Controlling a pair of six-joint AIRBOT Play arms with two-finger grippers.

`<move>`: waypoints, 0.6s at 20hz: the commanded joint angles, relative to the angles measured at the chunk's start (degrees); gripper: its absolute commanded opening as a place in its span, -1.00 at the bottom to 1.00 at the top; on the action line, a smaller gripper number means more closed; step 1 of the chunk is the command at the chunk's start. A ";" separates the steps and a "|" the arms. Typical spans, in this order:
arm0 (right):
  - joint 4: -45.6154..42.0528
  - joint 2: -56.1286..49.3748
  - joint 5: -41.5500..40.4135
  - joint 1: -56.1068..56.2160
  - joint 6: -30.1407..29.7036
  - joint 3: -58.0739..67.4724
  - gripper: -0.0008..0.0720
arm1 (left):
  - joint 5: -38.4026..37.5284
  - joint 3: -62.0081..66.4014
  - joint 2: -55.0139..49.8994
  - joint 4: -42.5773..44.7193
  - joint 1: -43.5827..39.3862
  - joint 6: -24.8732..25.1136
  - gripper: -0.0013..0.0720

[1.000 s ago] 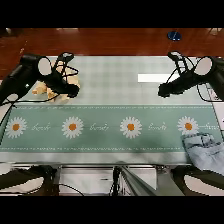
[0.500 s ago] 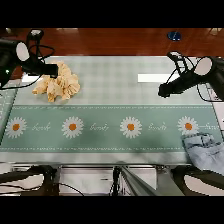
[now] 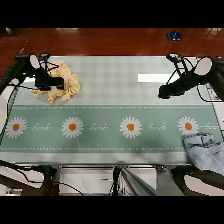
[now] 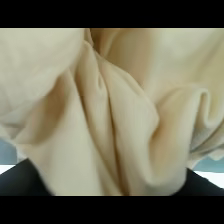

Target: Fold the shirts.

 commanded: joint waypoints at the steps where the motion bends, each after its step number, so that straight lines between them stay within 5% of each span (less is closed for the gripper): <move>1: 0.09 -0.04 0.48 -0.02 0.04 0.02 0.32 | 0.42 0.37 -2.99 -1.09 0.26 0.20 -0.91; 8: -2.58 -0.02 1.79 -0.04 0.09 0.02 0.32 | -7.48 20.48 6.10 -2.12 -1.55 0.24 -0.88; 12: -11.43 0.39 9.79 -0.02 0.39 0.09 0.32 | -7.63 30.75 18.40 -7.67 -6.93 0.79 -0.88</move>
